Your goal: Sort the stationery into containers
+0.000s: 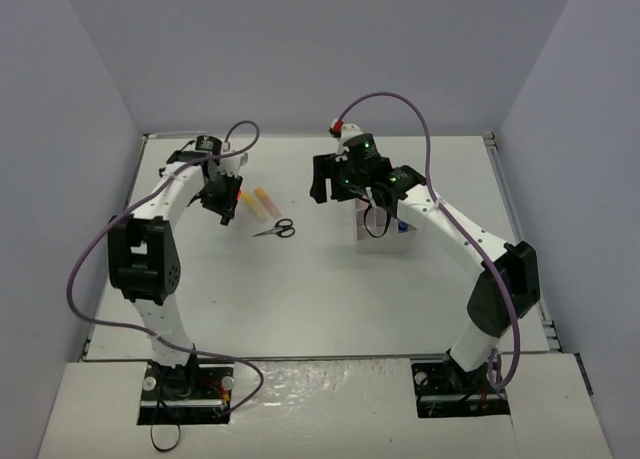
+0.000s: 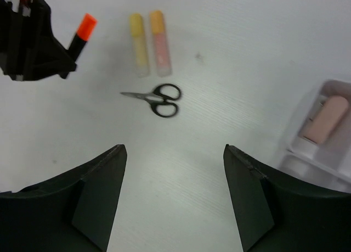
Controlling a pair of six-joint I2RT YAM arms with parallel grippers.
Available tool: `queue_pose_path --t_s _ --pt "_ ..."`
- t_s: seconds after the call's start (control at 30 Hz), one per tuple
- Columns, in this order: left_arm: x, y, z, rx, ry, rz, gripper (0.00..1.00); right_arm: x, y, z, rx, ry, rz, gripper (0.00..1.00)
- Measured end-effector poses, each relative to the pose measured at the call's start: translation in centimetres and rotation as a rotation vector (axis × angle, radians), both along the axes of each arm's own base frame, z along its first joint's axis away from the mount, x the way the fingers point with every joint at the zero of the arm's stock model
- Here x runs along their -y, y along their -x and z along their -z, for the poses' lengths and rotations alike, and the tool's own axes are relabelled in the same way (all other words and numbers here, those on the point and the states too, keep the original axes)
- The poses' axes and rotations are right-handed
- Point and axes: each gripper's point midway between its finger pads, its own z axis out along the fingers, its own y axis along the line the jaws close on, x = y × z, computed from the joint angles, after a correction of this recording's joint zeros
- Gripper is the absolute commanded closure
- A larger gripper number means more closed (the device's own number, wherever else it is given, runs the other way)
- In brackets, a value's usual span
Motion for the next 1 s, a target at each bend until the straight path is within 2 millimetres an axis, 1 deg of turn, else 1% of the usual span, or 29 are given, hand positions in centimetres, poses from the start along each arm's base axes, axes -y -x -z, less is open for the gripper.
queue_pose_path --t_s 0.1,0.13,0.17,0.23,0.27,0.33,0.4,0.5,0.67,0.77,0.8,0.9,0.97,1.0 --pt "1.3 -0.2 -6.1 0.141 0.086 0.028 1.0 -3.3 -0.9 -2.7 0.002 -0.138 -0.062 0.28" --pt "1.9 -0.1 -8.3 0.195 0.117 0.043 1.0 -4.2 -1.0 -3.2 -0.007 -0.174 -0.075 0.27" --pt "2.4 0.1 -10.0 0.236 0.143 0.057 1.0 -5.2 -1.4 -3.9 -0.008 -0.214 -0.083 0.27" --pt "3.4 1.0 -12.9 0.302 0.188 0.086 1.0 -7.3 -2.0 -5.0 -0.01 -0.298 -0.099 0.27" --pt "3.9 1.5 -14.0 0.324 0.206 0.101 1.0 -8.2 -2.2 -5.4 -0.013 -0.339 -0.104 0.28" --pt "4.9 2.3 -15.3 0.351 0.235 0.133 1.0 -9.8 -2.5 -5.9 -0.02 -0.409 -0.115 0.28" --pt "5.7 2.8 -15.8 0.362 0.254 0.16 1.0 -11.0 -2.5 -6.0 -0.037 -0.458 -0.12 0.29" --pt "6.7 3.3 -15.9 0.359 0.265 0.188 1.0 -12.3 -2.5 -6.0 -0.056 -0.511 -0.126 0.31" --pt "7.1 3.5 -15.5 0.345 0.27 0.197 1.0 -13.6 -2.4 -5.9 -0.074 -0.556 -0.138 0.36" --pt "7.1 3.6 -15.4 0.343 0.27 0.199 1.0 -14.2 -2.4 -5.5 -0.083 -0.57 -0.138 0.5" --pt "7.2 3.6 -15.4 0.343 0.27 0.201 1.0 -14.3 -2.5 -5.2 -0.089 -0.573 -0.137 0.56" --pt "7.4 3.7 -15.2 0.338 0.268 0.207 1.0 -14.9 -2.7 -4.3 -0.112 -0.589 -0.136 0.8" --pt "7.5 3.8 -14.8 0.329 0.262 0.207 1.0 -15.3 -2.6 -4.2 -0.13 -0.609 -0.147 1.0" --pt "7.5 3.8 -14.5 0.323 0.259 0.206 1.0 -15.5 -2.5 -4.2 -0.138 -0.622 -0.153 1.0"
